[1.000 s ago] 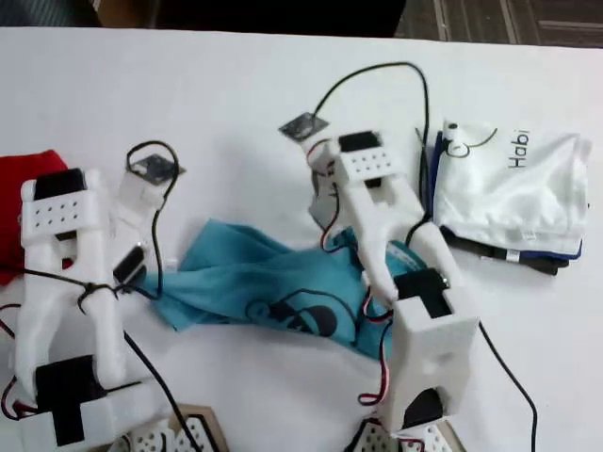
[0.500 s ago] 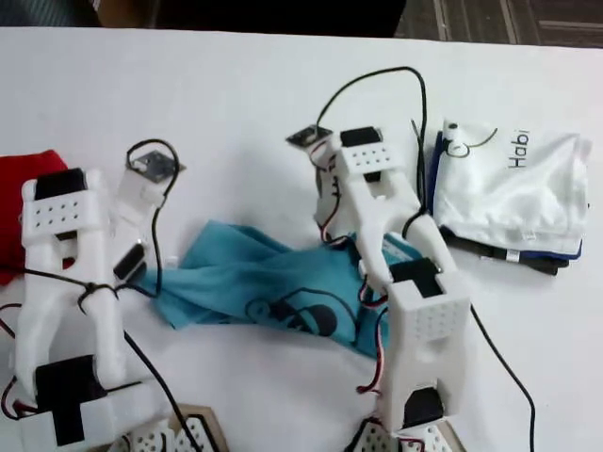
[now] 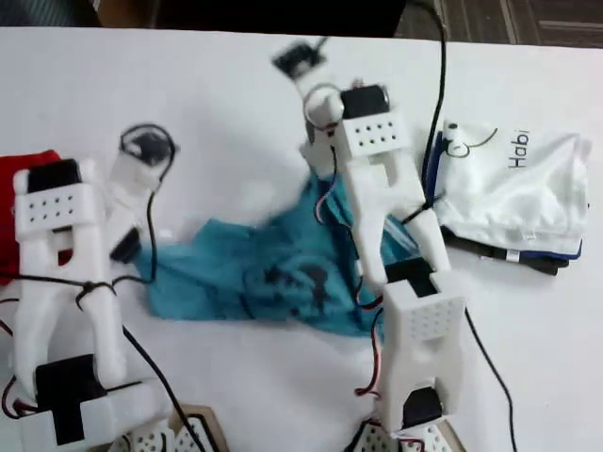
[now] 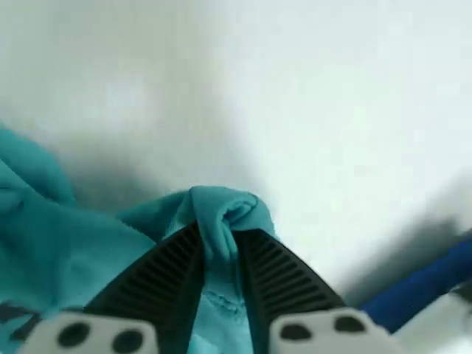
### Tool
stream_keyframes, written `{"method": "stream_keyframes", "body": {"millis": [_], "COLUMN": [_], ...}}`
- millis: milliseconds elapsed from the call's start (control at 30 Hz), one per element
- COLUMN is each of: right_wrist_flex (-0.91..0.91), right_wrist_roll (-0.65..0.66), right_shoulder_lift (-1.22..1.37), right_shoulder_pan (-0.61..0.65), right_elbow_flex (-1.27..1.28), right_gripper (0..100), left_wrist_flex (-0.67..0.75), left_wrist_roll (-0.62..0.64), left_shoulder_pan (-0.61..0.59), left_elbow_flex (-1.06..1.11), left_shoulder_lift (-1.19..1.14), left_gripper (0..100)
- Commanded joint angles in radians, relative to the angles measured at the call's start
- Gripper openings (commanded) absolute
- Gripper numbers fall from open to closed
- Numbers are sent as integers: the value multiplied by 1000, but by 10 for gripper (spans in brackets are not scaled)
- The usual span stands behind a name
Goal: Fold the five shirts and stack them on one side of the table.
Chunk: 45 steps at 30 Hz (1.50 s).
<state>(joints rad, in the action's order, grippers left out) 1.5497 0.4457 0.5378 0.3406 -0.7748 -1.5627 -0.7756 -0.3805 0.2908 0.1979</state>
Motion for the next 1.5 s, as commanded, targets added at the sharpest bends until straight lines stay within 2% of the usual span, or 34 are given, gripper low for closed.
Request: {"method": "stream_keyframes", "body": {"millis": [0,100,200,300,367,533,667,767,867,1033,1133,1233,1400,1467], "right_wrist_flex": [12,25,154,171,171,170,168,137,22,-223,-272,-245,-105,-65], "right_wrist_roll": [0,0,2,0,-5,-6,0,2,23,146,206,226,227,224], "right_shoulder_lift": [-102,-107,-107,-131,-174,-372,-602,-760,-872,-964,-974,-977,-978,-978], "right_shoulder_pan": [22,16,19,-1,-16,-18,-22,-53,-104,-160,-173,-197,-248,-234], "right_elbow_flex": [-299,-471,-591,-549,-460,-63,339,655,1000,1468,1579,1577,1419,1339], "right_gripper": [22,22,22,22,22,22,22,22,22,22,24,36,248,282], "left_wrist_flex": [3,-32,-129,-222,-224,-222,-201,-155,-98,-66,-66,-64,-46,-37], "left_wrist_roll": [54,115,161,170,167,155,-5,-74,-77,-81,-83,-83,-83,-83], "left_shoulder_pan": [0,0,0,0,-14,-97,-115,-115,-112,-109,-109,-109,-109,-109], "left_elbow_flex": [-205,-381,-558,-662,-656,-458,-177,-2,102,150,160,177,188,186], "left_shoulder_lift": [40,41,41,41,44,35,34,34,34,32,32,31,31,31], "left_gripper": [26,26,26,26,26,26,26,26,26,26,26,26,26,26]}}
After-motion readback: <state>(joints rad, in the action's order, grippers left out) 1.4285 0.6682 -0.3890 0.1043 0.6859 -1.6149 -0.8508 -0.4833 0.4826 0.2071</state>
